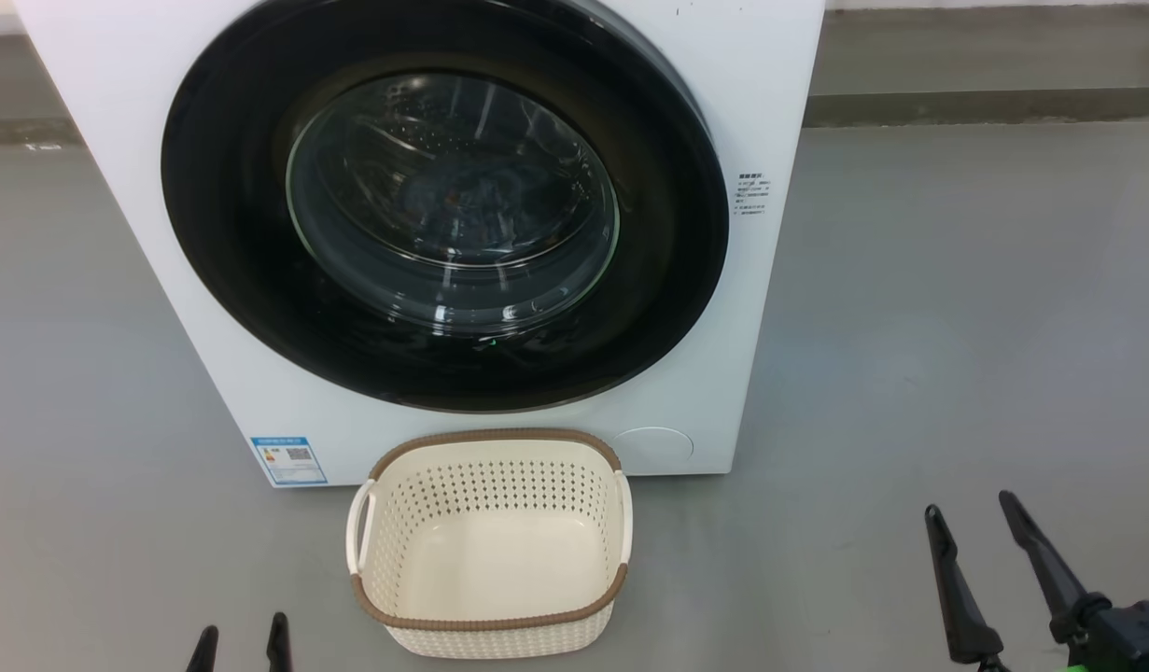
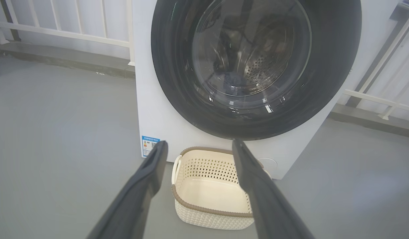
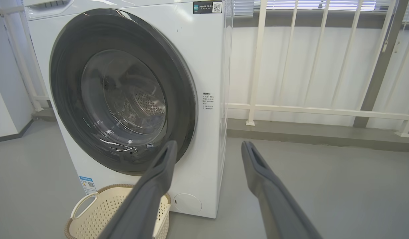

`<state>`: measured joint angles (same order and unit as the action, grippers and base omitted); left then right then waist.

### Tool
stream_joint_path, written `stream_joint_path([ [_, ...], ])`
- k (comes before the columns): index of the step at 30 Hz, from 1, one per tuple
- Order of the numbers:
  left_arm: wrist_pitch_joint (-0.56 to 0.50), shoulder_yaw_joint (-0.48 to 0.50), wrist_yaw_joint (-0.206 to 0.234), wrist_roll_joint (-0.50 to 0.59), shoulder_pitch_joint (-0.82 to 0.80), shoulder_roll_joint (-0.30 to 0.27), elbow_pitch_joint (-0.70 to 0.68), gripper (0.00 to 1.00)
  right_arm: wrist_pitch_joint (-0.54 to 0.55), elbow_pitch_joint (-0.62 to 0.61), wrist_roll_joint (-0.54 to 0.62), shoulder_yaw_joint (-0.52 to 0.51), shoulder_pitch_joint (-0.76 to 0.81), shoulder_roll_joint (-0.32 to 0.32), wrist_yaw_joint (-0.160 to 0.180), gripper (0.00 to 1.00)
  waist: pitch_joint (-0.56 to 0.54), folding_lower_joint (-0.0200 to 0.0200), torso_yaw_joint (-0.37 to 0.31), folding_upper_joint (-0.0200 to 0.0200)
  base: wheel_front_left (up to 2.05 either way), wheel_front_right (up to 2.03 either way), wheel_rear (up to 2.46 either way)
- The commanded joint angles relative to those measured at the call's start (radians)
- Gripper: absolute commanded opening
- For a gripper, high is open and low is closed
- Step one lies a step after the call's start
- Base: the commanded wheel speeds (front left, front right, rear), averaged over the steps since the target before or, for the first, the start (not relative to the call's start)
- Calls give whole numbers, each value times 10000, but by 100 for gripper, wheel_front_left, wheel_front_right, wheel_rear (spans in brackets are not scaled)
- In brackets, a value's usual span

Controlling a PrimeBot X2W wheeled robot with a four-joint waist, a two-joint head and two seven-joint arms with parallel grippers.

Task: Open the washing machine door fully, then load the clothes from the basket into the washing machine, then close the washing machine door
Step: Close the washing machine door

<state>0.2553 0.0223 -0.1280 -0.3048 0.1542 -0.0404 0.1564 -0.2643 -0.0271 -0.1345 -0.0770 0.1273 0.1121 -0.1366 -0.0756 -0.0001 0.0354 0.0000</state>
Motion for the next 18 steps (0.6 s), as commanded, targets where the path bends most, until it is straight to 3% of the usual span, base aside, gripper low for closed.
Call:
stream_joint_path([
  [1,65,417,-12,173,-60,-113,-344,100,25,-287,59,174,-28,5,59,100,-5,1,-43,0,0,0,0],
  [18,65,465,-24,543,204,-107,-471,100,25,-185,190,-74,262,-177,59,100,18,1,-62,0,0,0,0],
])
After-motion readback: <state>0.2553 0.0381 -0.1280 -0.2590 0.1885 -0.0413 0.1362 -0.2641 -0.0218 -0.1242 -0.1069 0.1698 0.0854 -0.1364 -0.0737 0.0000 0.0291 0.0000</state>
